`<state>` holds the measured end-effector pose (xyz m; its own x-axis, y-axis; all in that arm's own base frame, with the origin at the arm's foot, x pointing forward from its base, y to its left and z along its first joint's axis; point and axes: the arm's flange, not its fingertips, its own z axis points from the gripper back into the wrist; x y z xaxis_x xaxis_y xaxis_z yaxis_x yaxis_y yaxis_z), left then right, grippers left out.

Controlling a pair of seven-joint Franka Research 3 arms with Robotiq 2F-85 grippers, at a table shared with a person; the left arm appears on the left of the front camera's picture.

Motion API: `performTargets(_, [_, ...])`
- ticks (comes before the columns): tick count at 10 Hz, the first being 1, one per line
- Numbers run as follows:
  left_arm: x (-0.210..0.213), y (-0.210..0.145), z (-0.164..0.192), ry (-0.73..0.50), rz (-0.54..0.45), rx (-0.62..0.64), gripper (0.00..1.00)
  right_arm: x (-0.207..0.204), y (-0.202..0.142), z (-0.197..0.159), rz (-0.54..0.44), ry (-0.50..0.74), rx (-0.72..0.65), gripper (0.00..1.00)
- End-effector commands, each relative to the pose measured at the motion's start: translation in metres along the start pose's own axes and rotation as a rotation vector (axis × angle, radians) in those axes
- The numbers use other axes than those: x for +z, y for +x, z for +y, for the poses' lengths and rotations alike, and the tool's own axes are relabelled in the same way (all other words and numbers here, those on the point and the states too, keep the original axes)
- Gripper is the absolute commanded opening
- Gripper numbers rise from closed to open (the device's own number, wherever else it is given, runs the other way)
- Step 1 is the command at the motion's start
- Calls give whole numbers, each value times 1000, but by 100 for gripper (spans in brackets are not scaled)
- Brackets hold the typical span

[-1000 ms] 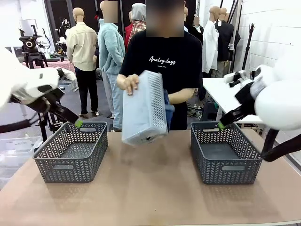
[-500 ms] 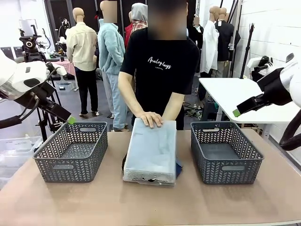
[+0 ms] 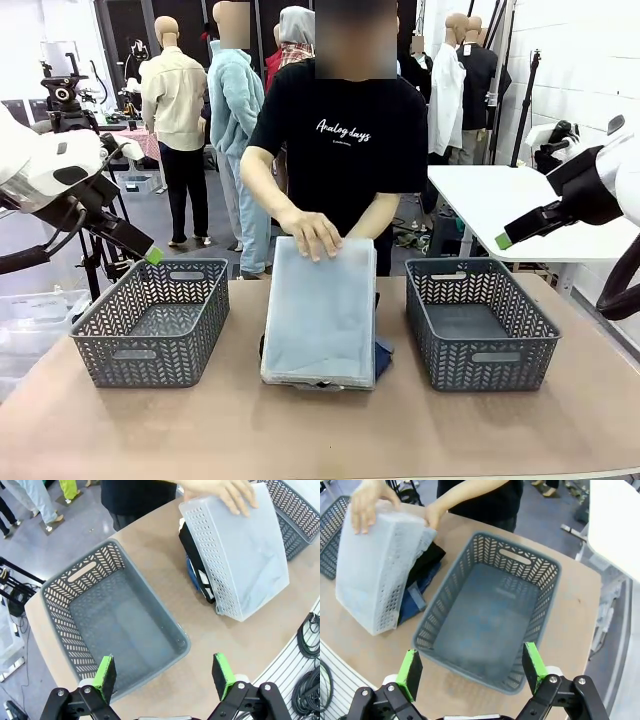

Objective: Sort the tops and bottoms.
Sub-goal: Lift clothes from the center of the table with your left hand.

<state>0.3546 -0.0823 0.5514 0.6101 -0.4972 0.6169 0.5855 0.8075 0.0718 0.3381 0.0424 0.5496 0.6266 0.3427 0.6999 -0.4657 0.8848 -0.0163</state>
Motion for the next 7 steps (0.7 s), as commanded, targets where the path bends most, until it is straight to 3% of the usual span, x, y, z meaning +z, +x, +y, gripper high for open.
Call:
performTargets(1, [2,-1,2,6,1,-10,100,1,1,3,1,-2,-12,100])
performTargets(7, [2,-1,2,6,1,-10,100,1,1,3,1,-2,-12,100])
